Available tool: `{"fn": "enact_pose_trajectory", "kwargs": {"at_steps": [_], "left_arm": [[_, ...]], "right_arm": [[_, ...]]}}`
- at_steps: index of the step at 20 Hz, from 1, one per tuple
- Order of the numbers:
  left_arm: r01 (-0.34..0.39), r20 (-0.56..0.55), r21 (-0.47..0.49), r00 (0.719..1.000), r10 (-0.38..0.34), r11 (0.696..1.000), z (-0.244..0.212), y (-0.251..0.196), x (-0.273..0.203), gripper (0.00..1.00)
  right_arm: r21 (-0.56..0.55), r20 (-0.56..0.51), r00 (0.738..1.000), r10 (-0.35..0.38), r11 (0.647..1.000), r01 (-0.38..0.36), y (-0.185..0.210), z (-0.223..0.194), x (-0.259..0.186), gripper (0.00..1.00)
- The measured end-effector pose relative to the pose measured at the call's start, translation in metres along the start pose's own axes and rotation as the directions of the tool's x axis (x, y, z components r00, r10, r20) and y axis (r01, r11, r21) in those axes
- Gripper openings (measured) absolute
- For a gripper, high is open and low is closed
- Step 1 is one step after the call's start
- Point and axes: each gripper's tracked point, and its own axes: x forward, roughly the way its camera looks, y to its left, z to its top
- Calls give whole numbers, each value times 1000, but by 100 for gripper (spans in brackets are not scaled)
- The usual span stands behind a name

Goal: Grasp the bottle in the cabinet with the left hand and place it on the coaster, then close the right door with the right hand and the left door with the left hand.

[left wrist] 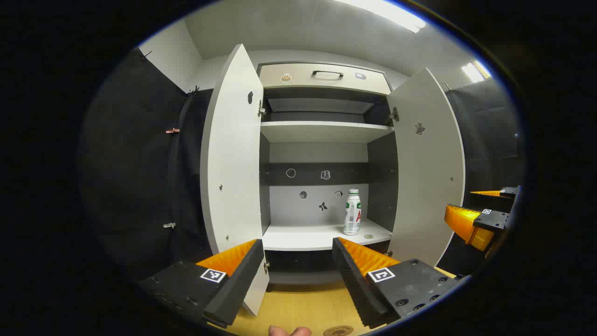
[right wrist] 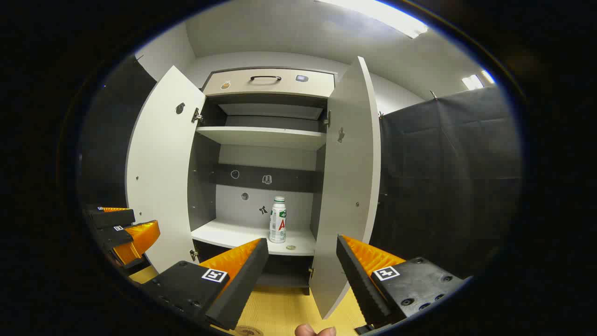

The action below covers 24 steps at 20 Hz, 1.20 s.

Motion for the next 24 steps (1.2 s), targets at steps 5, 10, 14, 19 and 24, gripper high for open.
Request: {"fn": "enact_pose_trajectory", "kwargs": {"at_steps": [5, 10, 14, 19, 24], "left_arm": [[0, -3, -1, 1000, 0, 1000, -1, 1, 2, 94], [-3, -8, -5, 1000, 3, 1000, -2, 3, 4, 95], [-7, -9, -8, 1000, 7, 1000, -2, 5, 3, 95], [-3, -6, -4, 1000, 3, 1000, -1, 4, 3, 94], [28, -3, -11, 1000, -28, 1000, 0, -11, 12, 95]], "right_arm": [[1, -1, 1000, -2, 1000, 2, 2, 0, 3, 98], [0, -2, 1000, -3, 1000, 3, 4, 0, 3, 98], [-2, 3, 1000, -3, 1000, 3, 6, 2, 4, 98], [2, 16, 1000, -6, 1000, 6, 5, 6, 2, 97], [13, 28, 999, -26, 1000, 25, -10, 13, -5, 97]]}}
